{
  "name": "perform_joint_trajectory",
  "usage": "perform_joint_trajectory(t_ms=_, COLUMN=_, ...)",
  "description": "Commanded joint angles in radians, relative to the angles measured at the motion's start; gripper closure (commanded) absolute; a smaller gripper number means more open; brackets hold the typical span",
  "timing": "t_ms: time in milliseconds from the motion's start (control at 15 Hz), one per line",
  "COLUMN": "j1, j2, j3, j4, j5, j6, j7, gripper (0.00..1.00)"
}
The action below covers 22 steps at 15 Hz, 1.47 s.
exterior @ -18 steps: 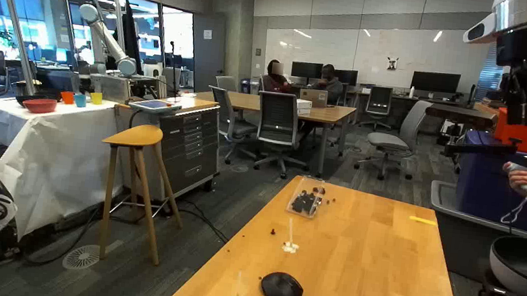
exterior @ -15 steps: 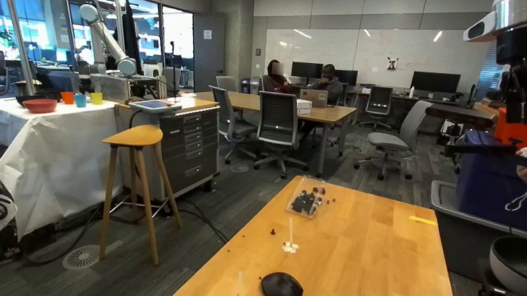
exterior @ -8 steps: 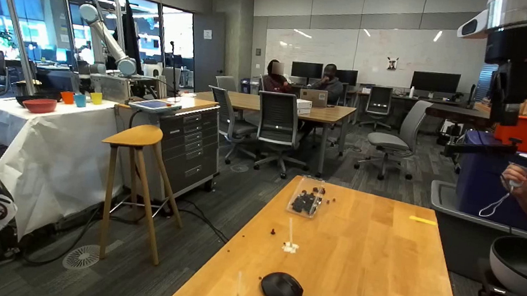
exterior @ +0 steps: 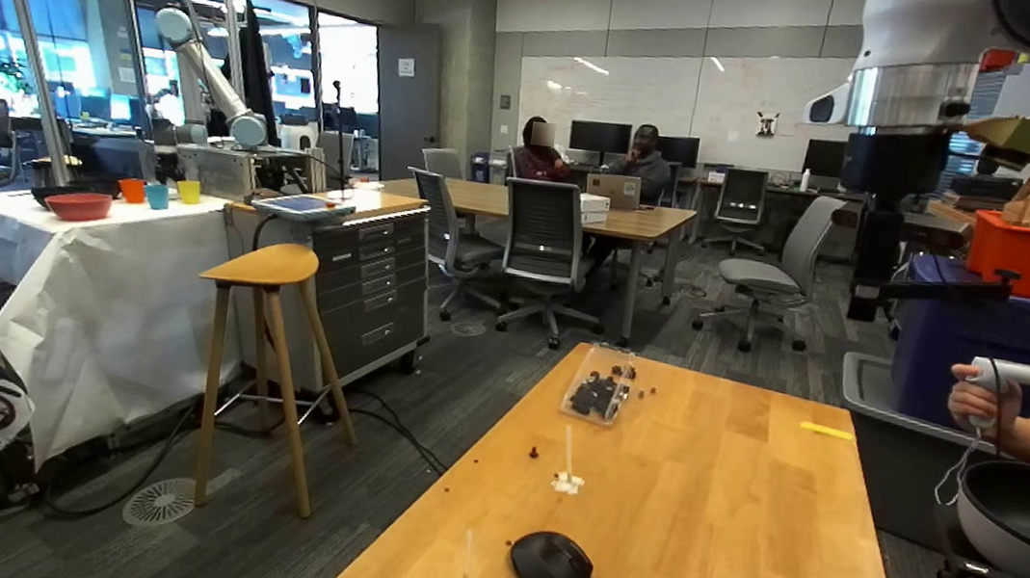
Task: Click the button on the mouse.
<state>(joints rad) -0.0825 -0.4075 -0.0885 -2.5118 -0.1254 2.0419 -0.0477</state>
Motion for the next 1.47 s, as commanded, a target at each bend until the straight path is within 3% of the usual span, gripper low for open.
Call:
perform_joint_trajectory(t_ms=0, j1=0.019, j2=0.159, j3=0.06, j4=0.045, j5=-0.019, j6=0.08, j7=0.081, gripper=0.42)
perform_joint_trajectory(t_ms=400, j1=0.022, j2=0.421, j3=0.094, j4=0.131, j5=-0.105, j6=0.168, j7=0.227, gripper=0.89)
perform_joint_trajectory(t_ms=533, j1=0.031, j2=0.501, j3=0.086, j4=0.171, j5=-0.167, j6=0.214, j7=0.309, gripper=1.0)
perform_joint_trajectory(t_ms=867, j1=0.087, j2=0.67, j3=0.059, j4=0.269, j5=-0.287, j6=0.311, j7=0.487, gripper=1.0)
perform_joint_trajectory(t_ms=1400, j1=0.239, j2=0.962, j3=0.011, j4=0.51, j5=-0.286, j6=0.304, j7=0.571, gripper=1.0)
